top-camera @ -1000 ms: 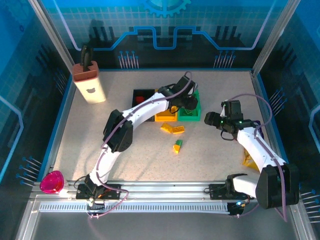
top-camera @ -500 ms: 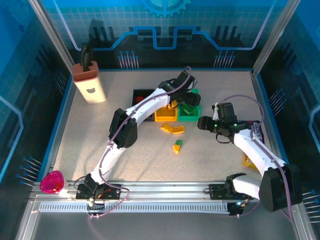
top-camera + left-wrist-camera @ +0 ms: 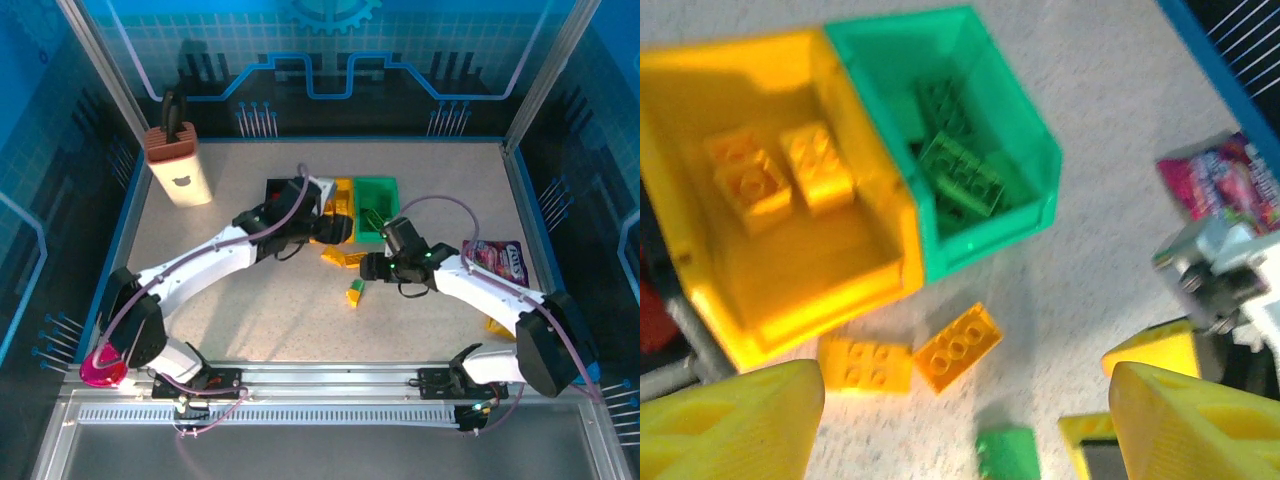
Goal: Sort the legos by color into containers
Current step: Pick up the lego from the center of the table.
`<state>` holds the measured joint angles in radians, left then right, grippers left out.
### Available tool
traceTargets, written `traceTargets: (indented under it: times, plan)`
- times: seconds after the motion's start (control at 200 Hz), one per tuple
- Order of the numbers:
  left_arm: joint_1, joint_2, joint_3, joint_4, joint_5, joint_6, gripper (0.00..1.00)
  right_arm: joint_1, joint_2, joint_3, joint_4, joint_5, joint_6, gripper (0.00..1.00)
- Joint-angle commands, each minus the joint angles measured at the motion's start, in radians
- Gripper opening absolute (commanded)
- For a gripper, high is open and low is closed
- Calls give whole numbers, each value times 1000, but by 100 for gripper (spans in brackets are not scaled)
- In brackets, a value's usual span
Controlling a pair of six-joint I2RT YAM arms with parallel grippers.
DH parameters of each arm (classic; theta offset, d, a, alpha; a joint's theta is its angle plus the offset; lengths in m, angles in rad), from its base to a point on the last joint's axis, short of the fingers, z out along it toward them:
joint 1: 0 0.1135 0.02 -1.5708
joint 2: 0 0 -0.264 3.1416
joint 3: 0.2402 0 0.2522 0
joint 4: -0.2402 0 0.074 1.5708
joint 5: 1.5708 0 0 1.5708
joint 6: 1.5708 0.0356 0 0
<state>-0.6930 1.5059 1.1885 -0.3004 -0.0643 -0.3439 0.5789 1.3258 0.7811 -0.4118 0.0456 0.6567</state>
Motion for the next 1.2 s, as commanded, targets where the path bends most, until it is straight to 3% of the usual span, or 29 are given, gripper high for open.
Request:
traceTargets:
  times: [0.0,0.19,0.355,0.876,1.196]
  plan:
    - [-1,-57,-150,58,-41,-67,75,51,36,25,-21,58,99,64]
    - [-1,-189,-358,130,-55,-138,75,108,113,57,-26,83,167,63]
    - [-1,-247,-444,137,-58,-160,74,145,182,92,-41,110,208,59]
    - [-9,-302,-550,145,-71,-185,73,175,350,171,-56,156,283,49]
    - [-23,-310,-560,133,-90,-184,72,191,396,211,-102,168,260,31]
